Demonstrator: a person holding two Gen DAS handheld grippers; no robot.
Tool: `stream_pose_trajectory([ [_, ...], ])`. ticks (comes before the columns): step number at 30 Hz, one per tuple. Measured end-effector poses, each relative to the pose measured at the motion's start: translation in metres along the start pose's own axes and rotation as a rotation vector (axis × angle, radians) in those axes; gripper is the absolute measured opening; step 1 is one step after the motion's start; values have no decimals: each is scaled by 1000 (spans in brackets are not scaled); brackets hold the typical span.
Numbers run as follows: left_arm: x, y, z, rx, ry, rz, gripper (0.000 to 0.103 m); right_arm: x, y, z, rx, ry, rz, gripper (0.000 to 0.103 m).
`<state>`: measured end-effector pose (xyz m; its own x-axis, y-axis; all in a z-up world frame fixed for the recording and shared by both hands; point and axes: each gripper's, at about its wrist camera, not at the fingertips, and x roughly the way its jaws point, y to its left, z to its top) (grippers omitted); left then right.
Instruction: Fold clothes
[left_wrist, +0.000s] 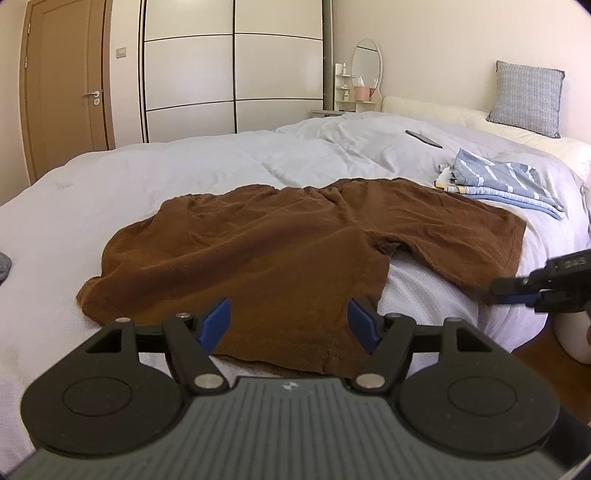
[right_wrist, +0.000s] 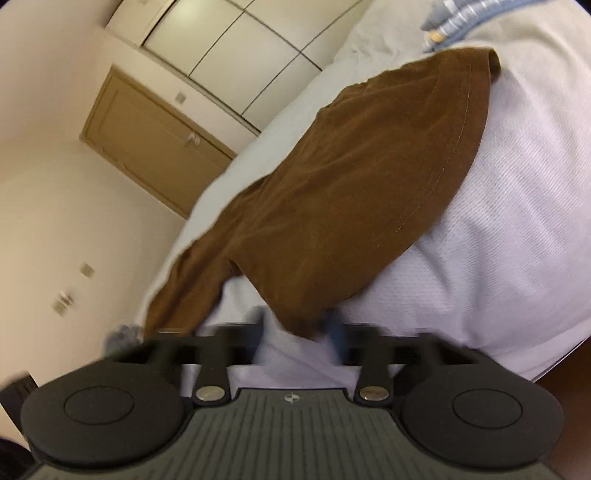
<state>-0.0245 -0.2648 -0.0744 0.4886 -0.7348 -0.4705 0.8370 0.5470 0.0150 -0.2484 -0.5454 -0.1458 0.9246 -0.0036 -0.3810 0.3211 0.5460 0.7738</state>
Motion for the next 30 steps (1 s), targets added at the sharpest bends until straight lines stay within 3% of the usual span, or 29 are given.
stream_pose_trajectory([
  [3,-4,2,-2,-3,-8,0,66,-6,7,5,-13,34,26,4],
  [7,-8,6,-6,-14,-15,-3,66,-17,16,1,-48,82,-20,4],
  [12,-15,12,-9,-23,-30,-7,66,-23,28,-7,-115,101,-176,5],
  [15,-21,18,-10,-33,-41,2,67,-26,40,-12,-167,52,-241,11],
  [17,-26,22,-11,-42,-49,9,67,-28,48,-14,-193,17,-266,25],
  [19,-31,26,-13,-51,-54,20,68,-30,53,-14,-208,-8,-278,49],
  [22,-39,30,-15,-61,-63,34,68,-20,57,-14,-247,19,-310,51],
  [26,-45,32,-18,-70,-71,39,68,3,55,-27,-405,96,-332,56],
  [30,-47,28,-16,-55,-66,34,68,-7,65,-31,-474,-69,-200,55],
])
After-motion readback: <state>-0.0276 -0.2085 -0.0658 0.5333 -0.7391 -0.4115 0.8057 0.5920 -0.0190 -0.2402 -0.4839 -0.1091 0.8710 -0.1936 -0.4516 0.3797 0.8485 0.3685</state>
